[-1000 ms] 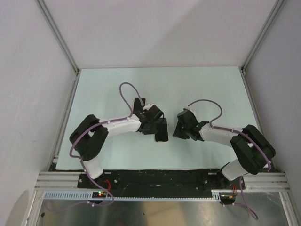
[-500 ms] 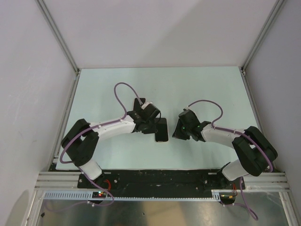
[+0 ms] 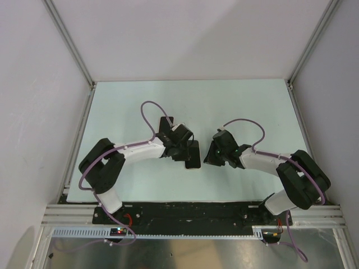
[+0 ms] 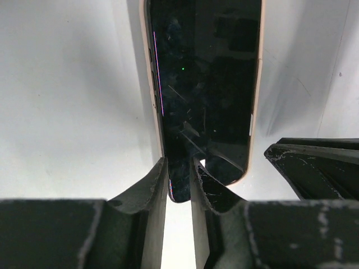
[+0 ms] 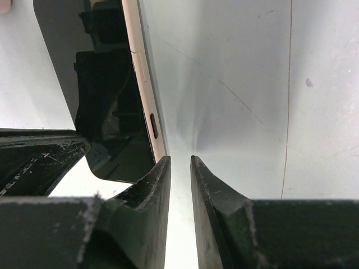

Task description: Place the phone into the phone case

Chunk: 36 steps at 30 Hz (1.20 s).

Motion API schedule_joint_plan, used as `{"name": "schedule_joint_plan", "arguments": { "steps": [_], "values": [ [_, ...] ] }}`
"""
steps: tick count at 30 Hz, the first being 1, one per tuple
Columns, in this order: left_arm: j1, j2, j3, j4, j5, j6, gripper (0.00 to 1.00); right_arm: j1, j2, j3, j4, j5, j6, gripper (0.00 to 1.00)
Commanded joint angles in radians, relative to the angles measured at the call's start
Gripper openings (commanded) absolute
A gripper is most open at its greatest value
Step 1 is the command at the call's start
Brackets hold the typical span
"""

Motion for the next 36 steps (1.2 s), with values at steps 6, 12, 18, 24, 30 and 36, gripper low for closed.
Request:
{"name": "schedule_joint_plan", "arguments": {
  "steps": [6,12,18,24,30,36],
  "values": [
    [-0.004,0.035,0.006,0.044,0.033,-0.013,0.22,0.007,0.028,-0.004,0.035,-0.012,0.003,0.26],
    [-0.007,0.053,0.003,0.05,0.039,-0.016,0.15,0.011,0.043,-0.004,0.048,-0.02,0.006,0.26],
    [-0.013,0.093,-0.004,0.06,0.043,-0.024,0.01,0.016,0.063,-0.004,0.065,-0.028,0.009,0.26],
    [-0.029,0.143,-0.011,0.084,0.052,-0.041,0.0,0.019,0.082,-0.004,0.077,-0.035,0.011,0.26],
    [-0.044,0.201,-0.01,0.112,0.074,-0.061,0.0,0.019,0.09,-0.004,0.079,-0.037,0.009,0.26],
    [-0.054,0.246,-0.013,0.135,0.084,-0.075,0.0,0.019,0.089,-0.004,0.073,-0.037,0.003,0.26]
  ]
}}
